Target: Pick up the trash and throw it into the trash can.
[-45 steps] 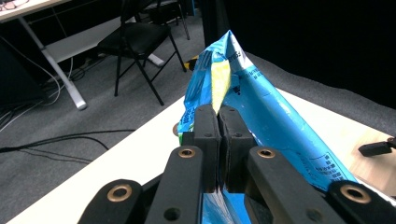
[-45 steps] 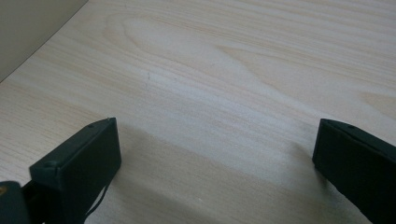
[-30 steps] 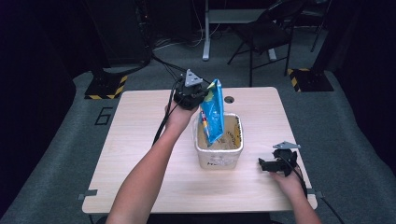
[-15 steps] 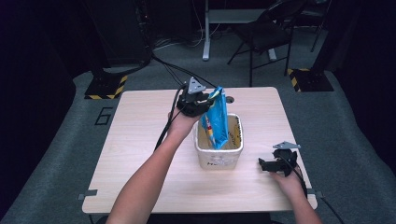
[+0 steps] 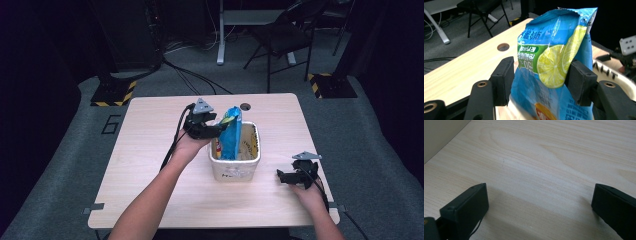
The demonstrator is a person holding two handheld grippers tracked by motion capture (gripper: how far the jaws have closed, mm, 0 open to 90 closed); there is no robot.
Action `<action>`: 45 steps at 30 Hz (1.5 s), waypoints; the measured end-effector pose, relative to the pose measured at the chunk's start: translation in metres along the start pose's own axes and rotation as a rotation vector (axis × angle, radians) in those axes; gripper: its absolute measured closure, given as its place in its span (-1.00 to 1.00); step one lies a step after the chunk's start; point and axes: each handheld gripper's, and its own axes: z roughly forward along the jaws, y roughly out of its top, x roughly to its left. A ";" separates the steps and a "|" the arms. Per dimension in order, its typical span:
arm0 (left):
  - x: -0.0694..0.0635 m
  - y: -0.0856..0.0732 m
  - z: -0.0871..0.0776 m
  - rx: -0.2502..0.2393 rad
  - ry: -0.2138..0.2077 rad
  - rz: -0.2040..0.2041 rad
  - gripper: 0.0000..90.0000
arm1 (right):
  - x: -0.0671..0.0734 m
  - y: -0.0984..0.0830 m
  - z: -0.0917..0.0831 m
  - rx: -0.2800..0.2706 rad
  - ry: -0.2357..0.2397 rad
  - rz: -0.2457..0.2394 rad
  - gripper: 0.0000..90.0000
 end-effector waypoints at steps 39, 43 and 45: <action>0.065 -0.090 -0.051 0.054 0.125 -0.116 -0.14 | 0.000 0.000 0.000 0.000 0.002 0.001 -0.99; 0.068 -0.100 -0.052 0.063 0.134 -0.116 -0.14 | 0.000 0.000 0.000 -0.003 -0.001 0.007 -0.99; 0.069 -0.105 -0.054 0.063 0.134 -0.113 -0.14 | 0.000 0.000 0.000 -0.003 -0.001 0.006 -0.99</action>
